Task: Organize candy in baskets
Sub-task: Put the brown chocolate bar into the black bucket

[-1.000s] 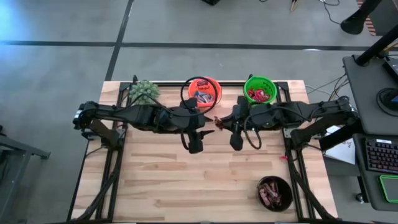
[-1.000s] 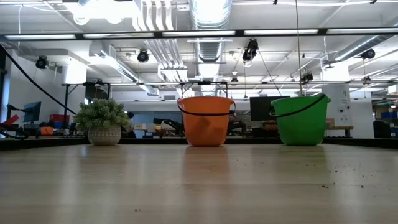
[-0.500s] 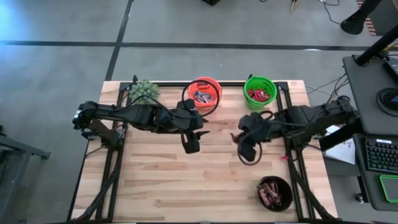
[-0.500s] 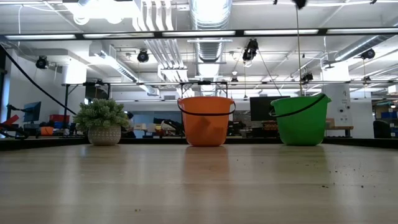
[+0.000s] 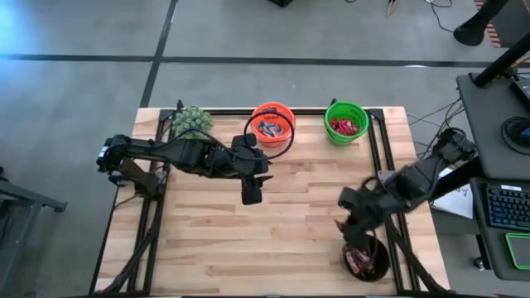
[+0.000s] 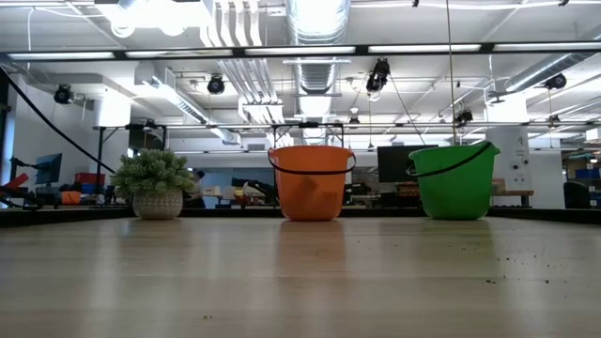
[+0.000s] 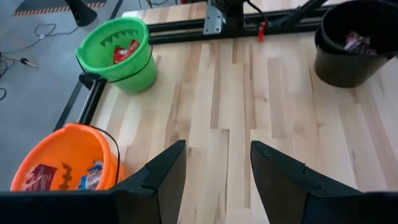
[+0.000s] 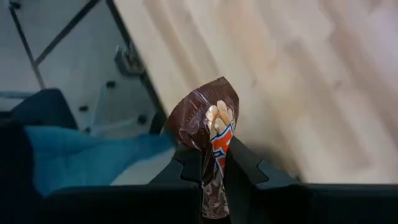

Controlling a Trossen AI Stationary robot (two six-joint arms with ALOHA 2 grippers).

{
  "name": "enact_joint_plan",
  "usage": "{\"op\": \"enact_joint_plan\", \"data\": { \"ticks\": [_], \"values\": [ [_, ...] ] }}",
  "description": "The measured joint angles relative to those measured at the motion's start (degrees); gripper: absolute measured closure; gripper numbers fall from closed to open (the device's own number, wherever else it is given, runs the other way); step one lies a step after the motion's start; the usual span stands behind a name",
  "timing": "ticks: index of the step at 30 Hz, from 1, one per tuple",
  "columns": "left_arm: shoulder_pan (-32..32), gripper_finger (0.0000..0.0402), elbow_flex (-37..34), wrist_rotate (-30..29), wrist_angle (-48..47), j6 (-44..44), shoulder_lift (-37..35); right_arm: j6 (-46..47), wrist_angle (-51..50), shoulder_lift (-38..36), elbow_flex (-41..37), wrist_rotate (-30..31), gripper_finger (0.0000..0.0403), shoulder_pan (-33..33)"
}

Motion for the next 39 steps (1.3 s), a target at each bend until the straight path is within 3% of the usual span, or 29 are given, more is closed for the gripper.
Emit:
{"op": "enact_joint_plan", "data": {
  "ticks": [8, 13, 30, 39],
  "values": [
    [0.0, 0.024, 0.0, 0.0, -1.28, 0.0, -0.02, 19.57, -2.09, 0.31, -0.49, -0.19, 0.0381, 13.82],
    [0.0, 0.024, 0.0, 0.0, -1.23, -0.01, -0.04, 24.52, -4.2, 2.46, -0.94, 1.56, 0.038, 18.57],
    [0.0, 0.024, 0.0, 0.02, -1.19, -1.31, -0.04, 22.92, -6.52, 8.31, -1.21, 0.41, 0.0379, 18.9],
    [0.0, 0.024, 0.0, 0.02, -1.23, -1.31, -0.04, 23.41, -6.54, 8.2, -1.21, 0.36, 0.0323, 18.9]
  ]
}}
